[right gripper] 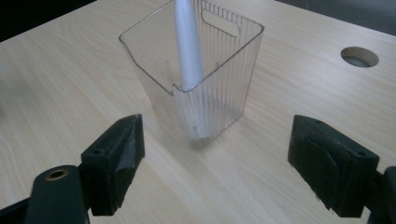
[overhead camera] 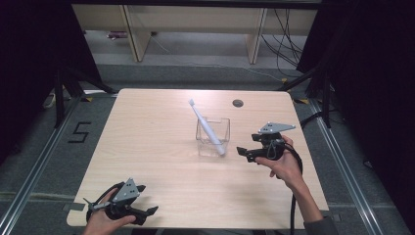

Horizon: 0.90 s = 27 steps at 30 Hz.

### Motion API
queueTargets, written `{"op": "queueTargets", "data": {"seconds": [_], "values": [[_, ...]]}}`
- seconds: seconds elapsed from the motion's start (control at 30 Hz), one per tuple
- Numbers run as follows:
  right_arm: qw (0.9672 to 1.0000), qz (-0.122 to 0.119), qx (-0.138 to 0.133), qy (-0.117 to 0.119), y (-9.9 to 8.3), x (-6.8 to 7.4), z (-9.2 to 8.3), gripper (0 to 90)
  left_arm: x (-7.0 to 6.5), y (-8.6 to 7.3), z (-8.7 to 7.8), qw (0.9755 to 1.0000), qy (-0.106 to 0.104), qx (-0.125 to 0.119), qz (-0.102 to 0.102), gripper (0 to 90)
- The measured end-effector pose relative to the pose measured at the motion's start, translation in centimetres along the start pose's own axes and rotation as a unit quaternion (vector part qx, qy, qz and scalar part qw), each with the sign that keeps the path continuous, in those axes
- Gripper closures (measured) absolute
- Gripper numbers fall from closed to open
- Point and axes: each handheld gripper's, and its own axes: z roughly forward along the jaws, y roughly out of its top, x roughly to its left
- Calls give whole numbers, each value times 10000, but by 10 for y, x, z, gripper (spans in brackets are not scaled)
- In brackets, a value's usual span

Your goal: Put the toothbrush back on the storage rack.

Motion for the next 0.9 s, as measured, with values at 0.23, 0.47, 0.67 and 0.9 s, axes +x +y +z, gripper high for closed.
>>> {"op": "queueTargets", "data": {"seconds": [0.23,0.47,0.67,0.9], "values": [[10000,18,25,36,-8,2,-3,197,0,0,0,10000,5,6,-2,160],[10000,32,15,-7,-14,4,-6,196,0,0,0,10000,7,13,-9,160],[10000,-37,7,-22,-20,4,-11,197,0,0,0,10000,5,14,-7,160],[10000,-6,51,-10,-28,5,-14,198,0,0,0,10000,6,9,-19,160]]}}
